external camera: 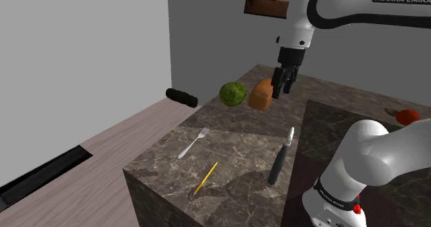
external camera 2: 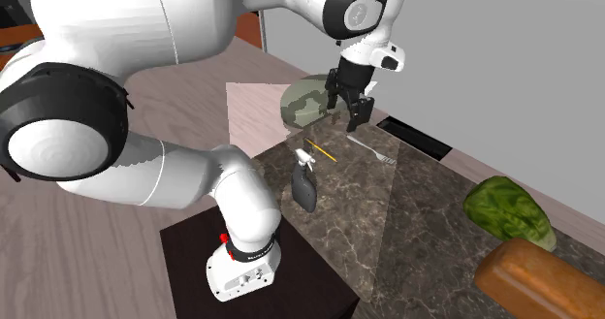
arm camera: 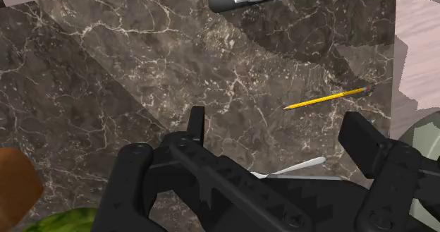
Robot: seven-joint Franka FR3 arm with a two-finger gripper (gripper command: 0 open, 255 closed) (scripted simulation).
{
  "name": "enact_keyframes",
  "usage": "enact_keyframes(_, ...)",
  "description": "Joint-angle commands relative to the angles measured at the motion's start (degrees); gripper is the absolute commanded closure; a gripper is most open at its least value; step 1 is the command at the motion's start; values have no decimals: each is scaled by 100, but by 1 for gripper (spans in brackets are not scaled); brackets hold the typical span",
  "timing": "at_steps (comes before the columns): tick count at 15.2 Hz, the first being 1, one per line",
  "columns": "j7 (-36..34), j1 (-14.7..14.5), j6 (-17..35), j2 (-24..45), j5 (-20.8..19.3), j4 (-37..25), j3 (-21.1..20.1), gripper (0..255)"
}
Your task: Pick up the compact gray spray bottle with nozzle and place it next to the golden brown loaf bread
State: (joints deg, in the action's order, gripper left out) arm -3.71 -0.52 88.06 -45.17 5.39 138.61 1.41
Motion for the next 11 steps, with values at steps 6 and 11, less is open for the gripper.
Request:
enact_keyframes(6, -2978, 1005, 176, -1578, 526, 1353, -1024, 0)
enact_keyframes(11, -6117, 1680, -125, -3047, 1571, 2200, -2516, 0)
